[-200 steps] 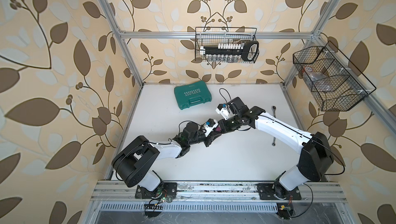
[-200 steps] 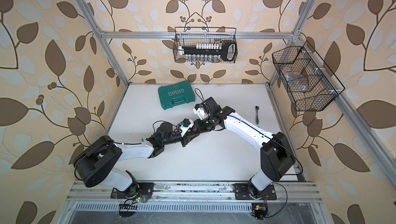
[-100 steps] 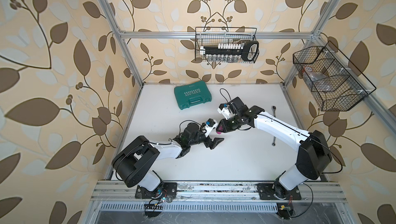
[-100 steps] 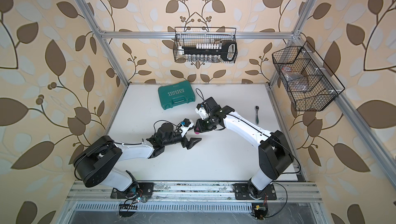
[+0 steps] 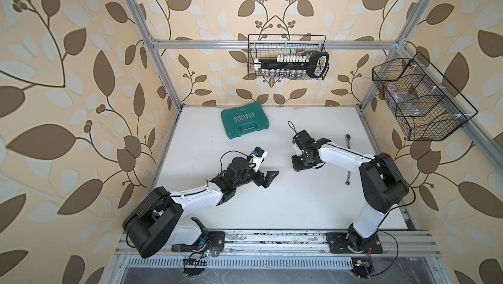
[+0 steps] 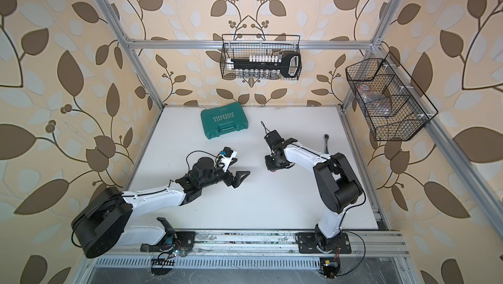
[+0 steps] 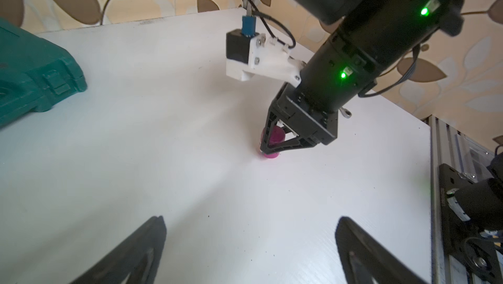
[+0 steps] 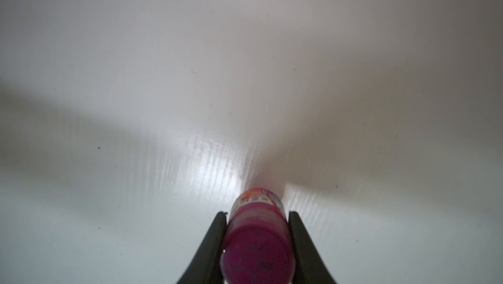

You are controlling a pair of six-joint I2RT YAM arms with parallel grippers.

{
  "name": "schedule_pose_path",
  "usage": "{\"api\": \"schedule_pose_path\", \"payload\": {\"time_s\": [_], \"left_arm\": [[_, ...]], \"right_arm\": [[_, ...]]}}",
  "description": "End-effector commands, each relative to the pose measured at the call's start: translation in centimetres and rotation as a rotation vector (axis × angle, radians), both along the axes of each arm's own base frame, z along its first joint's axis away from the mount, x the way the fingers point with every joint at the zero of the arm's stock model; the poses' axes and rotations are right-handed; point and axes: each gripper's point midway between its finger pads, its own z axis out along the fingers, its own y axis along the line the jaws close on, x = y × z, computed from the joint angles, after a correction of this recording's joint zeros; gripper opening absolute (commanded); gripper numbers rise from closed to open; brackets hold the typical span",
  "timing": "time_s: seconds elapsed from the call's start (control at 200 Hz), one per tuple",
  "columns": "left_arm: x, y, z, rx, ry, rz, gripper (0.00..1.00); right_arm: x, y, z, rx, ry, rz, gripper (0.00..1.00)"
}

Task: Close the paint jar lid
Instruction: Place the paint jar at the center of the board, then reset both arms

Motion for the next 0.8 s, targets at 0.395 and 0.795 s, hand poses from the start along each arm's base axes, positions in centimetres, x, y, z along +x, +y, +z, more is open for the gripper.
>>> {"api": "schedule_pose_path", "payload": {"time_s": [0.395, 0.795], "left_arm": [[0.4, 4.1, 3.3, 0.019, -0.033, 0.153, 0.99], [8.8, 14.0, 0.9, 0.015, 0.079, 0.528, 0.99]], "right_arm": [[1.0, -1.0, 1.7, 0.033, -0.13, 0.006, 0.6], [8.2, -9.3, 10.0, 0.258, -0.487, -0.223, 0.87]]}}
